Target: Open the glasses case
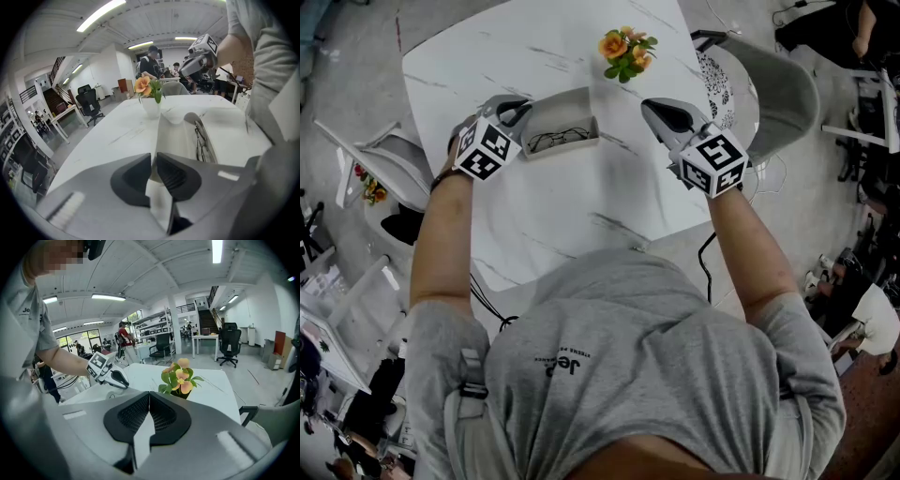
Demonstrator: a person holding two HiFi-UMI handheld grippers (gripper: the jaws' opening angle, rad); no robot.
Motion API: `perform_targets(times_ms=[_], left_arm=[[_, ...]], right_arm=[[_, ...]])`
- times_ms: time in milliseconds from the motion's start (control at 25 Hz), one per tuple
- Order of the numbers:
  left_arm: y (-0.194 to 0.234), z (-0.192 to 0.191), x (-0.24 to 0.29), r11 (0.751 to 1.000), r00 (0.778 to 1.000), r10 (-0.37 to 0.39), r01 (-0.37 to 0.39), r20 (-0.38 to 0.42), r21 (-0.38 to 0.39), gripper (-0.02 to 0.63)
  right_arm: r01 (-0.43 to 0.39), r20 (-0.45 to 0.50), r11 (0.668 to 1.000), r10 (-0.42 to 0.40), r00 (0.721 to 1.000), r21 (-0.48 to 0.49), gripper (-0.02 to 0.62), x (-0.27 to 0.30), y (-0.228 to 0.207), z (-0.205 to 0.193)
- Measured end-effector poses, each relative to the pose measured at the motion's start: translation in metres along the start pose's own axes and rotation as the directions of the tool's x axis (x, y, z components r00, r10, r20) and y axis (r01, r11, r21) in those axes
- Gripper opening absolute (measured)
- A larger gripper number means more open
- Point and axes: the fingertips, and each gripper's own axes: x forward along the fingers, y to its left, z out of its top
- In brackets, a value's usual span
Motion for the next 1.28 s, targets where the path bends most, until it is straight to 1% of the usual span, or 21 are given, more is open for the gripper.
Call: perform_targets(times_ms=[400,480,520,640,800,920,1080,1160,1280], left_arm=[[0.003,-0.002,0.002,1.000,1.000,0.009,-0.009,-0.003,-0.013,0.105],[0.005,-0.001,0.000,0.999,1.000,0.012,-0.011,0.004,-0.030,0.128],[0.006,0.000,-0.001,0.999,1.000,0.013,-0.013,0.009,-0.041,0.155],[0.011,0.005,-0.009,0.998,0.999,0.024,-0.022,0.027,-0.065,0.201],[0.015,0.020,-0.023,0.996,0.997,0.046,-0.041,0.067,-0.077,0.219],[0.016,0.042,-0.038,0.994,0.990,0.060,-0.048,0.129,-0.096,0.219],[0.014,0.084,-0.058,0.992,0.972,0.068,-0.043,0.227,-0.116,0.219],[0.008,0.108,-0.065,0.993,0.960,0.059,-0.029,0.275,-0.112,0.219],[-0.009,0.146,-0.071,0.996,0.942,0.033,-0.004,0.334,-0.085,0.218]], right_arm=[[0.011,0.006,1.000,-0.011,1.000,0.005,0.003,-0.001,-0.006,0.002],[0.015,0.007,1.000,-0.015,1.000,0.008,0.003,-0.002,-0.007,0.002],[0.017,0.008,1.000,-0.017,1.000,0.008,0.003,-0.003,-0.007,0.003],[0.023,0.014,1.000,-0.024,1.000,0.009,0.003,-0.005,-0.006,0.005],[0.031,0.025,0.999,-0.031,0.999,0.007,0.003,-0.010,-0.005,0.010],[0.040,0.037,0.999,-0.040,0.999,0.006,0.003,-0.017,-0.004,0.014],[0.059,0.063,0.998,-0.059,0.996,0.001,0.003,-0.033,-0.006,0.023],[0.076,0.080,0.997,-0.075,0.994,0.002,0.003,-0.045,-0.008,0.025],[0.108,0.109,0.994,-0.108,0.988,0.009,0.003,-0.069,-0.012,0.026]])
